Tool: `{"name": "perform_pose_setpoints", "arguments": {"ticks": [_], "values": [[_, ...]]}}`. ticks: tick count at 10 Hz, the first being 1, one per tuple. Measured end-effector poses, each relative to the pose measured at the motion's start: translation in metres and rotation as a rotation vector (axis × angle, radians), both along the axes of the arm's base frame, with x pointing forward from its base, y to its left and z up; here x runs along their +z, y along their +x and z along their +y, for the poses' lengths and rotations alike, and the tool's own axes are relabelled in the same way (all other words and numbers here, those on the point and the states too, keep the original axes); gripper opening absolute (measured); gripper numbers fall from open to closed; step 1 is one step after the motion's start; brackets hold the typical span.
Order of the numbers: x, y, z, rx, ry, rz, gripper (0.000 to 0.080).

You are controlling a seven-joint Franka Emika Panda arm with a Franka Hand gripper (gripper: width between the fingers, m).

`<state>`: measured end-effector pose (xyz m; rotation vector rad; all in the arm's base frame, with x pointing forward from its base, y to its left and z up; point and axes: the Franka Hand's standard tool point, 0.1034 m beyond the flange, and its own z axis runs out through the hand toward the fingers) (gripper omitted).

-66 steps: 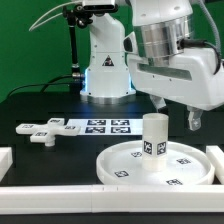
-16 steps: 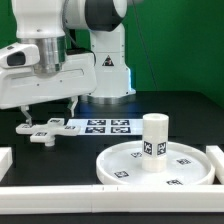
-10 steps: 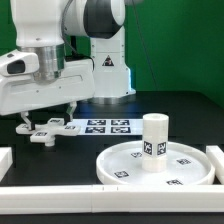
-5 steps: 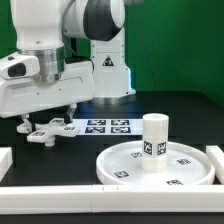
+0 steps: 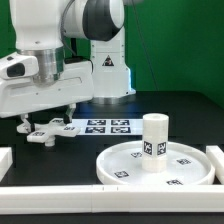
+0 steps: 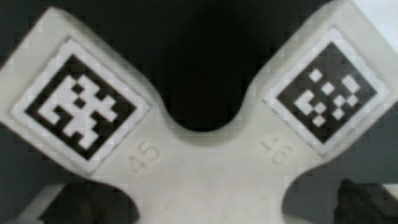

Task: Assemble round table

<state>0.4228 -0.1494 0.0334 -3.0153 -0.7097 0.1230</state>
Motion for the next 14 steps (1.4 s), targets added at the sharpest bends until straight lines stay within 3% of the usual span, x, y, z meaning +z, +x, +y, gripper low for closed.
{"name": "perform_pose_setpoints", "arguments": {"ticks": [14], "values": [[-0.0056, -0.0008, -0.0010, -0.123, -0.006, 0.022, 0.0649]]}}
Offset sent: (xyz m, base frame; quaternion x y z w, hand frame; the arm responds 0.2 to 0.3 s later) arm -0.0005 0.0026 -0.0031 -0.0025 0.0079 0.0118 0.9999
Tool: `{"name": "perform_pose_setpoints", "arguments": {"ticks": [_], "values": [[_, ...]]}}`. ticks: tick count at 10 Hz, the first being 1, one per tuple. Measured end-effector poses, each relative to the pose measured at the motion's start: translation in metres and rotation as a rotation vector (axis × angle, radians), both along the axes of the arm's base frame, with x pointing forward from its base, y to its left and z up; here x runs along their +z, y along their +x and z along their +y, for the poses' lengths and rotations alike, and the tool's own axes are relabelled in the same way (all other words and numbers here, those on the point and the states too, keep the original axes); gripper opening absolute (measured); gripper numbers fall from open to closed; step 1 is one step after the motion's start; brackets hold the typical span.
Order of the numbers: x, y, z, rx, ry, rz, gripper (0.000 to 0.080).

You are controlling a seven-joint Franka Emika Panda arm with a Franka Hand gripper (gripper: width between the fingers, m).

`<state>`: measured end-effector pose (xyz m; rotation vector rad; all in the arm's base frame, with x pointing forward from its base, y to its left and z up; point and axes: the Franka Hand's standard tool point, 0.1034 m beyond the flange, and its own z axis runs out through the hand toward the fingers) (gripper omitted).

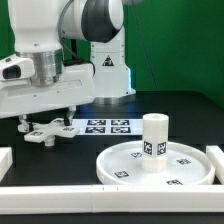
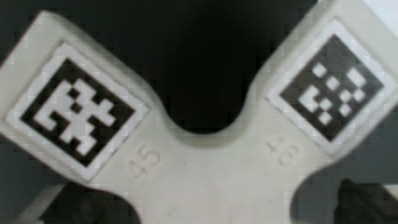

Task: Assemble round table

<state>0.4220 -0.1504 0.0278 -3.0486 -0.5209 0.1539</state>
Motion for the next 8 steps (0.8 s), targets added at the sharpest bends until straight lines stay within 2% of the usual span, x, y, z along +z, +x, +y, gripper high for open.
{"name": "perform_pose_setpoints", "arguments": {"ticks": [6, 7, 8], "values": [[-0.0021, -0.0015, -0.0002, 0.003, -0.004, -0.001, 0.0649], [-0.0022, -0.0016, -0.0002, 0.003, -0.004, -0.001, 0.0526], [-0.0019, -0.0011, -0.0003, 0.003, -0.004, -0.002, 0.0445]]}}
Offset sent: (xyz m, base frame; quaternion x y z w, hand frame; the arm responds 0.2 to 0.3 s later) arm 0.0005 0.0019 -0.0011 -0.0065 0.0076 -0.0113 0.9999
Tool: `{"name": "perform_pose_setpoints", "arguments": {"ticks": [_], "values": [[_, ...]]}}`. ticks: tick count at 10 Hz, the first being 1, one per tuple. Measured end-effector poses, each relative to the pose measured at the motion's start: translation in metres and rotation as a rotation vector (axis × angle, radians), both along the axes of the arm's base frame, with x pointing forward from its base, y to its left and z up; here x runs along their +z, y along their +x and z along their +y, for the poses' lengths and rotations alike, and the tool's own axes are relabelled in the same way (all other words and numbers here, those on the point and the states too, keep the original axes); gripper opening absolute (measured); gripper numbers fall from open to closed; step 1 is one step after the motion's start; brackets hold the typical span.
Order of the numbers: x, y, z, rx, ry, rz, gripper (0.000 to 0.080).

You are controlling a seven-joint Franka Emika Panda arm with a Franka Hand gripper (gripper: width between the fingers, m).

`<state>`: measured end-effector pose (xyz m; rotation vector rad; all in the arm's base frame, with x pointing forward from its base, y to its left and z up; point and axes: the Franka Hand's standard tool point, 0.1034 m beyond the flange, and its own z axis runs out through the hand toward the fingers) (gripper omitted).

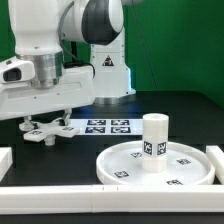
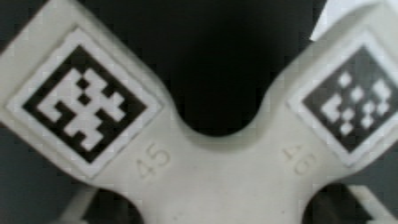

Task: Assemble round table

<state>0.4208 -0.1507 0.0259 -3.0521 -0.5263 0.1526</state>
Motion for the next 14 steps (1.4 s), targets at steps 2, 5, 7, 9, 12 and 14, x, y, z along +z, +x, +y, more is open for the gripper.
{"name": "perform_pose_setpoints", "arguments": {"ticks": [2, 5, 7, 9, 12, 14], "values": [[0.000, 0.000, 0.000, 0.001, -0.001, -0.002, 0.0445], [0.000, 0.000, 0.000, 0.001, -0.001, -0.002, 0.0445], [0.000, 0.000, 0.000, 0.000, -0.001, -0.001, 0.0445], [0.013, 0.014, 0.030, -0.103, 0.009, 0.005, 0.0445], [0.042, 0.050, 0.087, -0.236, 0.014, -0.009, 0.0446], [0.031, 0.045, 0.079, -0.177, 0.008, -0.013, 0.0446]]}}
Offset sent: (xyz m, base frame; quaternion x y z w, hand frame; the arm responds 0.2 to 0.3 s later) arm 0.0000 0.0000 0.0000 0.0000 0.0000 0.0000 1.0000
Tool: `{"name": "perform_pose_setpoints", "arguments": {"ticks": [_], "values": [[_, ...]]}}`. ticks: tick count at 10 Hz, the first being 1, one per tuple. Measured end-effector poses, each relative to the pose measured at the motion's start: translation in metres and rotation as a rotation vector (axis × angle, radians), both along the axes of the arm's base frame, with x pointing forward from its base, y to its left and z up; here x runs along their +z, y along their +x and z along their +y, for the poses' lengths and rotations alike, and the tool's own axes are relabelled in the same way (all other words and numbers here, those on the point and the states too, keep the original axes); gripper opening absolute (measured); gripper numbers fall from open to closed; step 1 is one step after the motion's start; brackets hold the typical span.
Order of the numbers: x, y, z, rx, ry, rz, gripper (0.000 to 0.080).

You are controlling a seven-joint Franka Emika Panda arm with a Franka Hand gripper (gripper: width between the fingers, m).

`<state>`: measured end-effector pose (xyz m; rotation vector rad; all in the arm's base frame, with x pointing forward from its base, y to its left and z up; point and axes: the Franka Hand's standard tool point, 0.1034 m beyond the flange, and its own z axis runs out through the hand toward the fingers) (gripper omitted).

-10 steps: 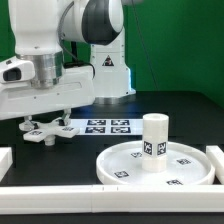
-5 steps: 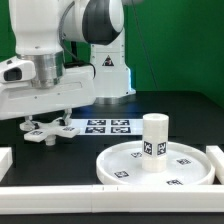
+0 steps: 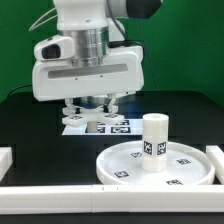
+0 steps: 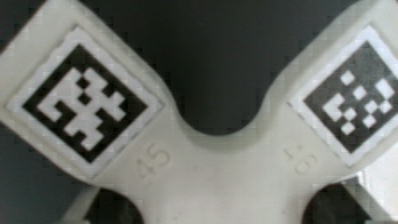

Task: Assemble round table

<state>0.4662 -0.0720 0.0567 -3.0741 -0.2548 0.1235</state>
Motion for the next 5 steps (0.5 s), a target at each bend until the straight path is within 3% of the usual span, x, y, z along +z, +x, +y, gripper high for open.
{"name": "perform_pose_setpoints", "arguments": {"ticks": [4, 5], "values": [[0.000, -0.002, 0.001, -0.030, 0.000, 0.016, 0.0446], [0.016, 0.007, 0.016, -0.043, 0.019, 0.032, 0.0446]]}}
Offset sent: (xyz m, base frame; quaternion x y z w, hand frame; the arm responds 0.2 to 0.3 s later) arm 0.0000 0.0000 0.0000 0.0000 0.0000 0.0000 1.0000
